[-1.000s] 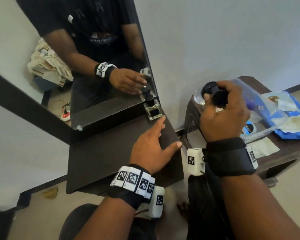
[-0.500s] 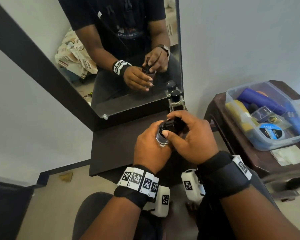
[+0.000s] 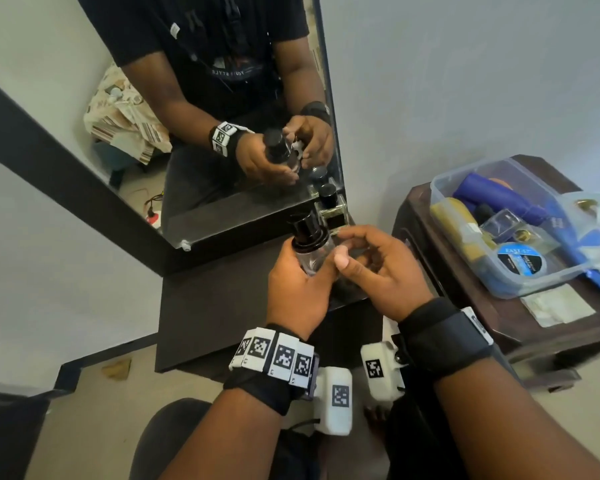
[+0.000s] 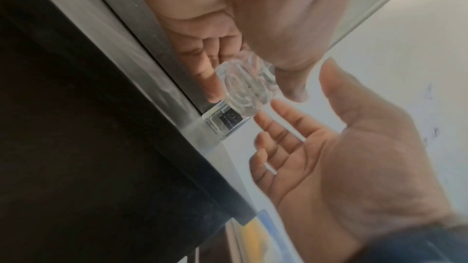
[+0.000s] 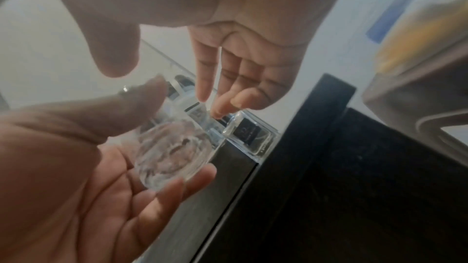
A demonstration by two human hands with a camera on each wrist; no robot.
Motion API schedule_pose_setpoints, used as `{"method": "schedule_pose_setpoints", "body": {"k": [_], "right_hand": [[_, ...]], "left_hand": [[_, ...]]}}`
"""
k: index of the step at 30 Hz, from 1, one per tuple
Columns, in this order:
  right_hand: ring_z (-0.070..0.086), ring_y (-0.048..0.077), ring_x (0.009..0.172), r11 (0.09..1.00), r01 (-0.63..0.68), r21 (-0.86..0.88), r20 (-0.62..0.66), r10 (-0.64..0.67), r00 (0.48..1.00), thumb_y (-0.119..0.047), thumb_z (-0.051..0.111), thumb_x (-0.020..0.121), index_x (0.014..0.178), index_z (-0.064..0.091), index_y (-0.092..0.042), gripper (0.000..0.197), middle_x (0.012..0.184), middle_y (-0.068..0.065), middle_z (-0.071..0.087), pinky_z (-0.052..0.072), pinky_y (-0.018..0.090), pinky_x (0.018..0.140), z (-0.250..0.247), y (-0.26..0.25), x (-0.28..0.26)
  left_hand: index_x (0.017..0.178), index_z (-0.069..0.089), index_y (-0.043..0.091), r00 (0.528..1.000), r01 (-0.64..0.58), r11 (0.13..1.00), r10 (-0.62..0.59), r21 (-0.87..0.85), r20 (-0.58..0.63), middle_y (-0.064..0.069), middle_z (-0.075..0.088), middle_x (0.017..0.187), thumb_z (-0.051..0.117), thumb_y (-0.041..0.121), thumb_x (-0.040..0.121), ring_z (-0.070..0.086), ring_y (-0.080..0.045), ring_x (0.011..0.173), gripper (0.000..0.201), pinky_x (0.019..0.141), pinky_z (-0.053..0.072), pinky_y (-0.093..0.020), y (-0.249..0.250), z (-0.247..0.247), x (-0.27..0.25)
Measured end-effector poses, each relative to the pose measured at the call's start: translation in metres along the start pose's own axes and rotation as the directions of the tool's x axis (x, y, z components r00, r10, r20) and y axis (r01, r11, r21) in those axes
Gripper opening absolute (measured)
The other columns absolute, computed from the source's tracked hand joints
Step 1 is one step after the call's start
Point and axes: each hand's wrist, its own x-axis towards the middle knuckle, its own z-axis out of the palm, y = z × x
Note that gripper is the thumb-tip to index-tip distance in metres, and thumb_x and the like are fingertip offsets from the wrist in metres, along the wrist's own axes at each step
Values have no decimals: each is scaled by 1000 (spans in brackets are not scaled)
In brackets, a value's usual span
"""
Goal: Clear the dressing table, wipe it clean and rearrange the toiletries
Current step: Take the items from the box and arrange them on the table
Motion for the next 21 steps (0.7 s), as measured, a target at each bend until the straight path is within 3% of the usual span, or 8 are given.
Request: {"method": "schedule_pose_setpoints", "body": {"k": [2,4,9,11,12,14,15,21], "right_hand": [[71,26,89,998,-21,56,56,18,998,-47,68,90,125,64,-24,43,109,-2,72,62,35,75,0,5,1],[73,18,93,992,-54,113,85,44,995,-43,69,90,130,61,-24,45,113,-2,72,61,29,81,0,7,2],[71,22,105,984,-13,176,93,-3,996,-29,75,91,137,60,-18,50,117,2,73,59,41,94,-3,14,5],[64,10,117,995,-3,99,37,-1,999,-37,75,89,136,62,-22,51,122,-3,69,53,34,102,-2,19,8],[56,-1,120,1000,-11,15,-3,11,1000,-43,73,87,137,61,-27,55,124,-4,62,48,23,105,-1,22,9],[42,-18,113,989,-59,-136,-62,51,997,-48,66,88,144,54,-32,60,120,-4,51,34,1,97,2,25,12],[40,-19,109,981,-70,-182,-74,57,996,-47,62,91,147,52,-33,58,116,-2,51,30,-3,92,4,25,13],[46,-5,88,951,-69,-301,-137,29,990,-30,62,100,147,53,-28,48,104,-5,49,35,6,76,12,25,14]], "left_hand": [[121,65,26,999,30,999,-29,-24,39,10,77,108,77,50,90,72,-4,101,41,96,59,-43,-2,6,4],[130,62,30,993,54,996,-46,-68,111,9,76,115,70,56,89,71,-8,109,49,102,56,-48,-5,9,4],[155,45,33,966,-2,999,15,-52,257,9,67,140,57,39,102,60,-9,133,55,116,45,-39,-9,10,7],[157,46,29,966,-36,999,39,-14,255,10,69,138,58,28,106,61,-4,131,53,116,46,-34,-8,11,11],[156,48,28,969,-50,999,47,6,243,12,70,135,59,24,106,62,-2,129,51,115,47,-32,-9,11,13],[154,51,31,978,-60,997,49,51,203,15,71,132,61,22,106,62,1,127,50,114,48,-32,-10,13,17],[153,52,32,982,-62,996,49,66,184,17,72,130,61,22,105,62,1,127,49,114,48,-32,-11,13,17],[154,50,35,991,-67,994,56,89,121,18,73,128,60,19,105,61,1,127,52,114,45,-29,-18,14,18]]}}
